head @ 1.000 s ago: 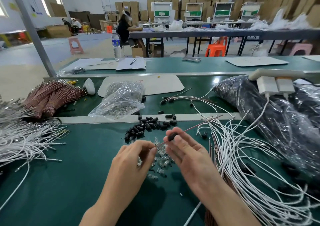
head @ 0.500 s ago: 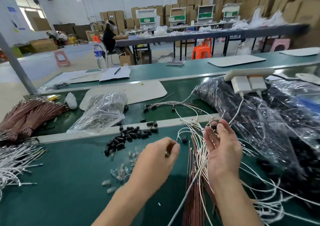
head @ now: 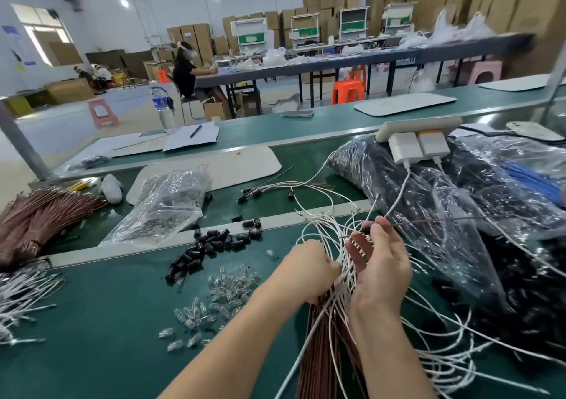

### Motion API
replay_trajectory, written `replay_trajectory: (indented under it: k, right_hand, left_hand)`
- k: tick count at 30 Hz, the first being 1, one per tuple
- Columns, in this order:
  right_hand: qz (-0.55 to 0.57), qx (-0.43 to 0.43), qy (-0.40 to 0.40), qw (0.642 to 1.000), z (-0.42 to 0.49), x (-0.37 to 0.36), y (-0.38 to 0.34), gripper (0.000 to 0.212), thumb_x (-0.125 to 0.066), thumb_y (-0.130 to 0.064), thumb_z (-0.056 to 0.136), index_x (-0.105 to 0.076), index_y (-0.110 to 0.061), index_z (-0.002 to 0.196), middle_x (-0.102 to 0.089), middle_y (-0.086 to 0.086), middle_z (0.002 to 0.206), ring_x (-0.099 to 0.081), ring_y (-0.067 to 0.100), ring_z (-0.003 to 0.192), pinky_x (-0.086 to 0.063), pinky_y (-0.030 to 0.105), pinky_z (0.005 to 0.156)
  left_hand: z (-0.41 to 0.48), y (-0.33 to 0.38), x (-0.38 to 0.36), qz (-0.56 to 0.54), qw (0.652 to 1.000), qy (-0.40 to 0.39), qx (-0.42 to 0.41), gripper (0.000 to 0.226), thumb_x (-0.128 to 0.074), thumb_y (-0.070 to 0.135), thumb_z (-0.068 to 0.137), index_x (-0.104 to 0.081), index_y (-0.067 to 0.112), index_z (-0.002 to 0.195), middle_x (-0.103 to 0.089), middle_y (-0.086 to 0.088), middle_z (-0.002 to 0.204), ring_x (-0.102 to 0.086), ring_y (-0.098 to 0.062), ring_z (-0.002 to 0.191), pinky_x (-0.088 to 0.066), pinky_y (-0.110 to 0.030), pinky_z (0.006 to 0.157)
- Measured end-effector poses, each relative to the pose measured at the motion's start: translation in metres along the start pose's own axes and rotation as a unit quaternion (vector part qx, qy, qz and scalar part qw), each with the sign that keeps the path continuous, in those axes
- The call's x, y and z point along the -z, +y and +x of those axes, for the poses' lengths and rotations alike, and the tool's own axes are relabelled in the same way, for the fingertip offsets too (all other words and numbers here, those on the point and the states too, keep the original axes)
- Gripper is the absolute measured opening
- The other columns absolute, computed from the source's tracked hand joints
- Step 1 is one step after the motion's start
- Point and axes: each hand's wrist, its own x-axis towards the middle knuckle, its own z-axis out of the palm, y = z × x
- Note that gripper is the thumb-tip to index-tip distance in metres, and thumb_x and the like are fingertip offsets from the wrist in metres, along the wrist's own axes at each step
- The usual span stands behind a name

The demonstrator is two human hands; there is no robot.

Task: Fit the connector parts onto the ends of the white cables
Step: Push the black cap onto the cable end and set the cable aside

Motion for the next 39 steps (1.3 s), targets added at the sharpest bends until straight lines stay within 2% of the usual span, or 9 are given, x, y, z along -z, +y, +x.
replay_trajectory:
  k: [4, 8, 16, 20, 25, 29, 31, 36, 39]
  right_hand:
    - [0.022, -0.044, -0.089, 0.995, -0.007, -0.004, 0.0, 0.011, -0.062, -0.011, 0.097, -0.07, -0.015, 0.104, -0.075, -0.003, 0.084, -0.071, 0.013, 0.077, -0.058, 0.024, 0.066]
    - [-0.015, -0.084, -0.225, 0.971, -0.019, -0.008, 0.004, 0.017, -0.06, -0.013, 0.098, -0.066, -0.012, 0.114, -0.075, 0.005, 0.099, -0.072, 0.02, 0.094, -0.057, 0.036, 0.09]
    - [-0.096, -0.095, -0.249, 0.959, -0.026, -0.011, 0.011, 0.014, -0.058, -0.016, 0.1, -0.069, -0.023, 0.103, -0.075, -0.002, 0.095, -0.071, 0.015, 0.094, -0.049, 0.038, 0.097]
    - [-0.064, -0.115, -0.246, 0.96, -0.026, -0.011, 0.013, 0.014, -0.056, -0.012, 0.1, -0.069, -0.018, 0.104, -0.073, 0.002, 0.092, -0.071, 0.019, 0.088, -0.055, 0.035, 0.086]
    - [-0.031, -0.165, -0.27, 0.948, -0.033, -0.015, 0.02, 0.017, -0.053, -0.006, 0.101, -0.067, -0.013, 0.106, -0.073, 0.006, 0.092, -0.072, 0.02, 0.084, -0.06, 0.034, 0.081]
    - [-0.017, -0.213, -0.29, 0.933, -0.042, -0.016, 0.026, 0.019, -0.051, -0.004, 0.1, -0.067, -0.011, 0.108, -0.073, 0.008, 0.094, -0.072, 0.023, 0.085, -0.062, 0.034, 0.079]
    - [-0.024, -0.226, -0.295, 0.928, -0.045, -0.017, 0.028, 0.019, -0.053, -0.004, 0.098, -0.068, -0.011, 0.108, -0.073, 0.009, 0.094, -0.072, 0.023, 0.084, -0.062, 0.034, 0.079]
    - [-0.042, -0.234, -0.286, 0.928, -0.049, -0.018, 0.031, 0.02, -0.055, -0.004, 0.097, -0.07, -0.007, 0.109, -0.073, 0.01, 0.095, -0.072, 0.02, 0.083, -0.061, 0.03, 0.076]
    - [-0.049, -0.234, -0.281, 0.929, -0.051, -0.019, 0.033, 0.019, -0.055, -0.004, 0.097, -0.071, -0.007, 0.107, -0.073, 0.01, 0.092, -0.072, 0.019, 0.081, -0.061, 0.028, 0.074]
  left_hand:
    - [-0.013, -0.009, 0.03, -0.141, 0.989, 0.04, -0.01, 0.025, -0.051, 0.026, 0.096, -0.062, 0.012, 0.079, -0.061, -0.004, 0.061, -0.055, -0.017, 0.047, -0.051, -0.028, 0.06]
    - [-0.031, -0.014, 0.069, -0.192, 0.971, 0.129, -0.064, 0.026, -0.055, 0.026, 0.1, -0.064, 0.007, 0.085, -0.059, 0.001, 0.053, -0.052, -0.014, 0.042, -0.048, -0.026, 0.052]
    - [-0.08, -0.042, 0.149, -0.214, 0.926, 0.276, -0.144, 0.017, -0.057, 0.028, 0.099, -0.061, 0.013, 0.093, -0.06, 0.006, 0.057, -0.052, -0.002, 0.044, -0.048, -0.017, 0.043]
    - [-0.099, -0.105, 0.174, -0.41, 0.849, 0.331, -0.046, 0.021, -0.062, 0.026, 0.098, -0.064, 0.005, 0.095, -0.06, -0.004, 0.074, -0.059, -0.006, 0.049, -0.05, -0.019, 0.045]
    - [-0.112, -0.192, 0.111, -0.443, 0.824, 0.324, 0.143, 0.022, -0.06, 0.017, 0.1, -0.062, -0.002, 0.087, -0.059, -0.011, 0.069, -0.059, -0.016, 0.053, -0.053, -0.021, 0.043]
    - [-0.133, -0.228, 0.063, -0.24, 0.853, 0.416, 0.204, 0.016, -0.062, 0.022, 0.098, -0.064, 0.011, 0.109, -0.068, -0.009, 0.1, -0.066, -0.02, 0.072, -0.056, -0.031, 0.062]
    - [-0.141, -0.223, 0.05, -0.134, 0.868, 0.451, 0.159, 0.016, -0.062, 0.029, 0.096, -0.062, 0.023, 0.112, -0.062, 0.001, 0.108, -0.062, -0.009, 0.081, -0.049, -0.036, 0.077]
    - [-0.128, -0.185, 0.028, -0.006, 0.93, 0.367, -0.031, 0.019, -0.054, 0.04, 0.096, -0.062, 0.033, 0.112, -0.057, 0.022, 0.106, -0.057, 0.002, 0.096, -0.046, -0.027, 0.087]
    - [-0.107, -0.168, 0.023, 0.062, 0.941, 0.331, -0.044, 0.026, -0.047, 0.047, 0.1, -0.06, 0.033, 0.119, -0.055, 0.02, 0.114, -0.049, -0.002, 0.106, -0.037, -0.025, 0.096]
